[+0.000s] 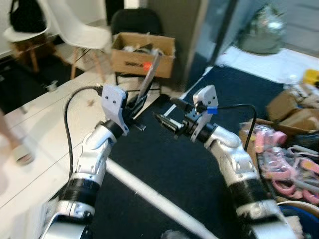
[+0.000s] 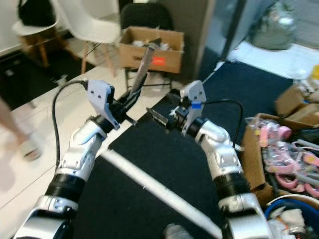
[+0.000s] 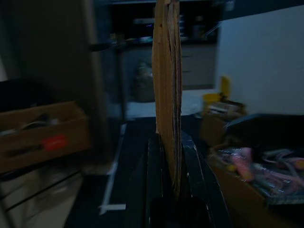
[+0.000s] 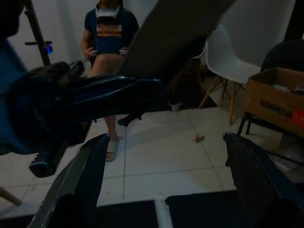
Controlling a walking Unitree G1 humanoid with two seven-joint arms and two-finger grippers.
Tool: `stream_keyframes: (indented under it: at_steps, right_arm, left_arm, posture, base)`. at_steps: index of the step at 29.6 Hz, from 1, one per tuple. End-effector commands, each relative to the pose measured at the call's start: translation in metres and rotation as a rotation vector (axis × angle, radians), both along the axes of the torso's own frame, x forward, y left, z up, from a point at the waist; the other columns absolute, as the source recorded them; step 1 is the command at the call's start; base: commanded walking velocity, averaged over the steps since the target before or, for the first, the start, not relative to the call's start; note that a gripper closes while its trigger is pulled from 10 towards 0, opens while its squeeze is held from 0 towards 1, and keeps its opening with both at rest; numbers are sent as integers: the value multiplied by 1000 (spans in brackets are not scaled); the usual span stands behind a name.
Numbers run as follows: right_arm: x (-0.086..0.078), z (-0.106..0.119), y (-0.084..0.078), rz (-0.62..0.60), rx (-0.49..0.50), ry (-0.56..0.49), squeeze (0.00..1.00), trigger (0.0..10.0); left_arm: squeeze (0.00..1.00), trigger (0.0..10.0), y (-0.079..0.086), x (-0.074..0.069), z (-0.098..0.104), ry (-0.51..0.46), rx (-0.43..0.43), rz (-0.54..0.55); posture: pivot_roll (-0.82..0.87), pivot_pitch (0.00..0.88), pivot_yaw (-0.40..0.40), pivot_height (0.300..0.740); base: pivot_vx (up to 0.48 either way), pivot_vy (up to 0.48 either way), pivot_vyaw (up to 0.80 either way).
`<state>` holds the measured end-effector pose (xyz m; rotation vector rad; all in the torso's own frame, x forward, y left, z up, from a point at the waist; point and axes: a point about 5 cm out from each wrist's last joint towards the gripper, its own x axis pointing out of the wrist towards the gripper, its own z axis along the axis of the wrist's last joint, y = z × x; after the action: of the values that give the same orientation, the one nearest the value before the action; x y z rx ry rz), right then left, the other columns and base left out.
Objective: Picking trash to rubbish bin
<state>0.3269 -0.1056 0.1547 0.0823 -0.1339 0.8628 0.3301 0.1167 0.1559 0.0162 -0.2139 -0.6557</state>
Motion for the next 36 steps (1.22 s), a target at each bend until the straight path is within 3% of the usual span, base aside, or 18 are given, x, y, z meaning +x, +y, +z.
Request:
stream_keyframes:
  at_steps: [1, 36]
  right_arm:
    - [0, 0, -2, -5, 0, -9, 0, 10000]
    - [-1, 0, -2, -5, -9, -25, 0, 10000]
  left_arm:
    - [0, 10000, 1, 0, -2, 7, 15, 4]
    - [0, 10000, 1, 0, -2, 8, 9, -9]
  posture:
    - [-8, 0, -16, 740]
    - [-3, 0, -20, 740]
  base:
    - [0, 0, 0]
    - [475, 0, -23]
